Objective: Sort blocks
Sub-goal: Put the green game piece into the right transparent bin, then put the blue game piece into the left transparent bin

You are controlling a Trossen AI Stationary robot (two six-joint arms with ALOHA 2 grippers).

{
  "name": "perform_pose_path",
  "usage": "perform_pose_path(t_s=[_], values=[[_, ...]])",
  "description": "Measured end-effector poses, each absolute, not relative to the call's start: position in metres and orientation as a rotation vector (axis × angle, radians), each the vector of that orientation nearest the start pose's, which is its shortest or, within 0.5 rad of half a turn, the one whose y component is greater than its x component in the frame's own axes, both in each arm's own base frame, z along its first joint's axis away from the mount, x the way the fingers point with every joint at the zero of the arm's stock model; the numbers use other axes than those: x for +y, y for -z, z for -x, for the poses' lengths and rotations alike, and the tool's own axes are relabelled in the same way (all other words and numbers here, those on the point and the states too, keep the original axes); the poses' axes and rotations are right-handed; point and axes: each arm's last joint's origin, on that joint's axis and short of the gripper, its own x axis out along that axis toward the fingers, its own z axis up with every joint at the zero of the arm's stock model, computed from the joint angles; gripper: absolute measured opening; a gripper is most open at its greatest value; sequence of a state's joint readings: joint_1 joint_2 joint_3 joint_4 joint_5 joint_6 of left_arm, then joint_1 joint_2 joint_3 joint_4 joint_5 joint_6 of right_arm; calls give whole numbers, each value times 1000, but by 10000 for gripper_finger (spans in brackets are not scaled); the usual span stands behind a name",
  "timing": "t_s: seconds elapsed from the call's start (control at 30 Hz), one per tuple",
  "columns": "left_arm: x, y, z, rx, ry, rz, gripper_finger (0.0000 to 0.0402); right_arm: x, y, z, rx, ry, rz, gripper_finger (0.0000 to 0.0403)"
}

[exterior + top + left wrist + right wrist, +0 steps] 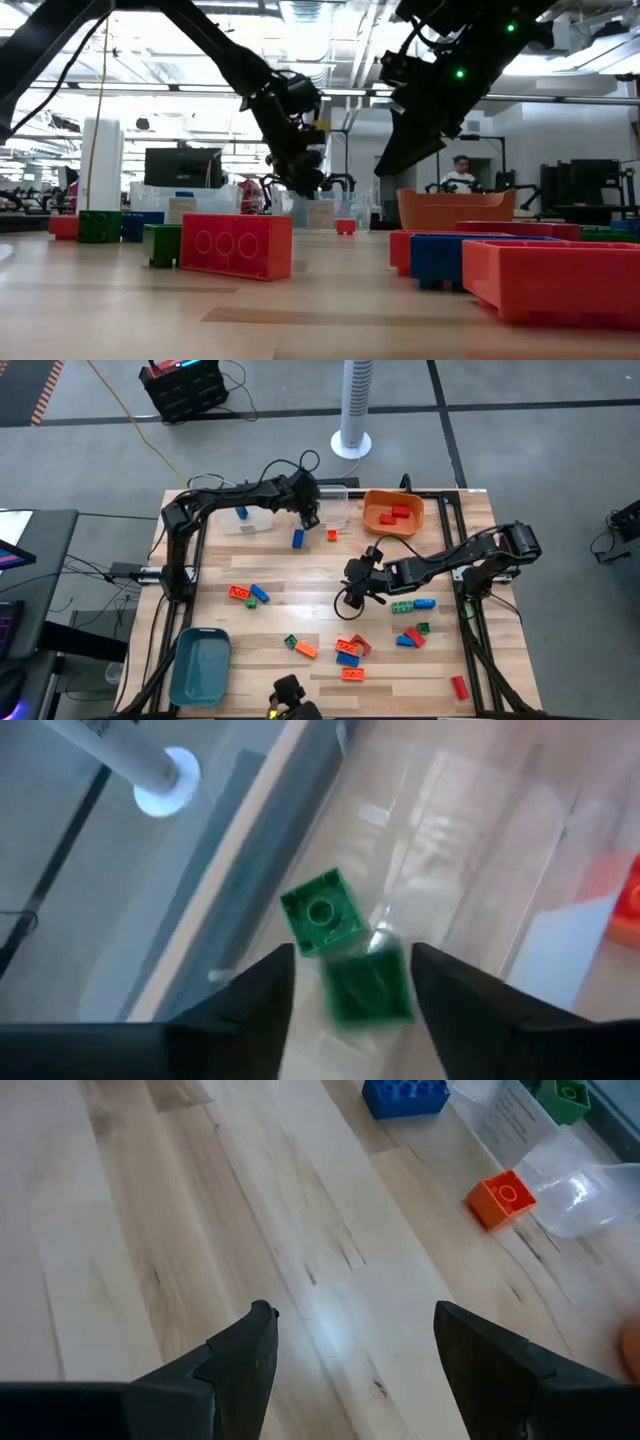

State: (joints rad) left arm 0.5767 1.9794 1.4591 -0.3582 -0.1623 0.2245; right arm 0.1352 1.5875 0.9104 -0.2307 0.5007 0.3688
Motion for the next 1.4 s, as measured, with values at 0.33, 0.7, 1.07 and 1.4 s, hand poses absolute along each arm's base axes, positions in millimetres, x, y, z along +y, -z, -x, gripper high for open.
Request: perform_pose_path(t_s=[0.33,0.7,1.07,1.4], values=[[170,-239,-349,1026,-414,-44,243,28,-193,-300,831,503,-46,276],[88,-214,-329,911,-753,135,228,34,-207,-300,719,525,-30,276],[105,-187,-315,721,-954,402,231,53,-212,-302,658,443,0,276],[110,-157,-329,721,-976,396,231,52,-216,-306,615,434,-2,276]])
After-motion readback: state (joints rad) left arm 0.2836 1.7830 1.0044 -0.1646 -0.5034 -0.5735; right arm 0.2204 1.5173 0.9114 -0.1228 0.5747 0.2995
